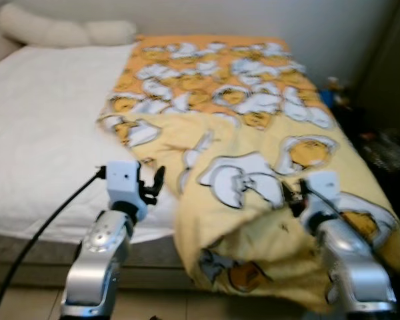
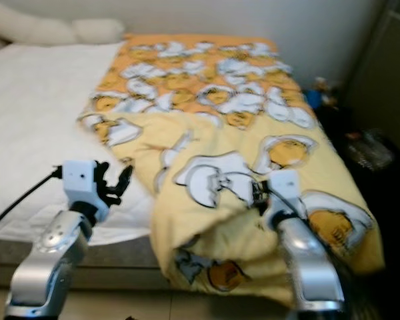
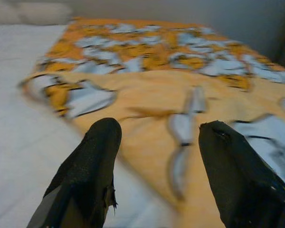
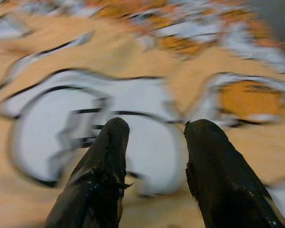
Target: Clean up the room
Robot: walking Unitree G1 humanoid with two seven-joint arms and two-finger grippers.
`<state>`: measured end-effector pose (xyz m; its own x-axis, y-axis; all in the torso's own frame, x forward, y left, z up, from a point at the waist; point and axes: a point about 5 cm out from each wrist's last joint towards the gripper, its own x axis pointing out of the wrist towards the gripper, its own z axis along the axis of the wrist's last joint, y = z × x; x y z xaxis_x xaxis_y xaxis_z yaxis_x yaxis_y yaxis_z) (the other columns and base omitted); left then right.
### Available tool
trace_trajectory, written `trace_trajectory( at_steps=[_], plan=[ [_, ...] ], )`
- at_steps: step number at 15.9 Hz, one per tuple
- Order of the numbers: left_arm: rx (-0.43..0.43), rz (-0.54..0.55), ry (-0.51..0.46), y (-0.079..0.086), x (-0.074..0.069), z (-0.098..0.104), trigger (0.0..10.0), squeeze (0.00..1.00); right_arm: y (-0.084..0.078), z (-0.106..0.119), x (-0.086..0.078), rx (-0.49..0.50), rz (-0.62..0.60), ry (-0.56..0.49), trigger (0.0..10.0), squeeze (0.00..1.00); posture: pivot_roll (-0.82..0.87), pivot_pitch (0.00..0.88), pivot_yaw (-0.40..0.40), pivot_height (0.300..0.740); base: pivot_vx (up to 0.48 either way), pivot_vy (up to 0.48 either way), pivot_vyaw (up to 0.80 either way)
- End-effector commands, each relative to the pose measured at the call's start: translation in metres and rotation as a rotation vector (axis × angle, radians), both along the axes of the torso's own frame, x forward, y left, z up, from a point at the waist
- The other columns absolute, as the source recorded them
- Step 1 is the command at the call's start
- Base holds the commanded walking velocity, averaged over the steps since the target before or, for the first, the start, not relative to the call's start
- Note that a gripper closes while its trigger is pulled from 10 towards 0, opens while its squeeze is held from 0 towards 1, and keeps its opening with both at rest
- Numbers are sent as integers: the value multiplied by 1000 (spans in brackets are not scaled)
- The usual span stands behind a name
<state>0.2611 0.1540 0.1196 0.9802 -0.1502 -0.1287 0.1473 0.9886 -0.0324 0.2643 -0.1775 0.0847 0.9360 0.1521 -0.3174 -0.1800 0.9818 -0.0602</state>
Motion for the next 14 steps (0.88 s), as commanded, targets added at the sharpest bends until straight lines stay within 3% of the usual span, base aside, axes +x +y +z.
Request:
trace_trajectory(
  at_steps=[1,3,4,5,6,10,12,14],
  plan=[
    [10,-7,-3,0,1,0,10000,0,-3,-1,2,-2,1,18,10000,0,-20,0,-20,740,0,0,0],
    [2,-72,-4,-4,5,3,10000,0,-9,-4,12,54,-24,86,10000,12,-26,8,-22,740,0,0,0],
    [-21,-92,-2,-3,6,4,10000,0,-16,-5,20,87,-62,117,10000,1000,-29,14,-18,740,0,0,0],
    [-29,-104,3,-3,6,4,10000,322,-18,-5,23,99,-70,125,10000,1000,-30,20,-17,740,0,0,0],
    [-16,-174,31,-5,6,3,10000,1000,-25,-7,33,155,-121,155,10000,1000,-25,32,-15,740,0,0,0],
    [16,-298,48,1,16,15,10000,1000,-43,-26,51,441,-286,349,10000,1000,-17,63,-6,740,0,0,0],
    [30,-330,79,4,19,18,10000,1000,-50,-34,54,489,-367,406,10000,1000,-8,73,-13,740,0,0,0],
    [54,-358,101,6,21,20,10000,1000,-49,-39,55,450,-368,470,10000,1000,-8,81,-4,740,0,0,0]
  ],
)
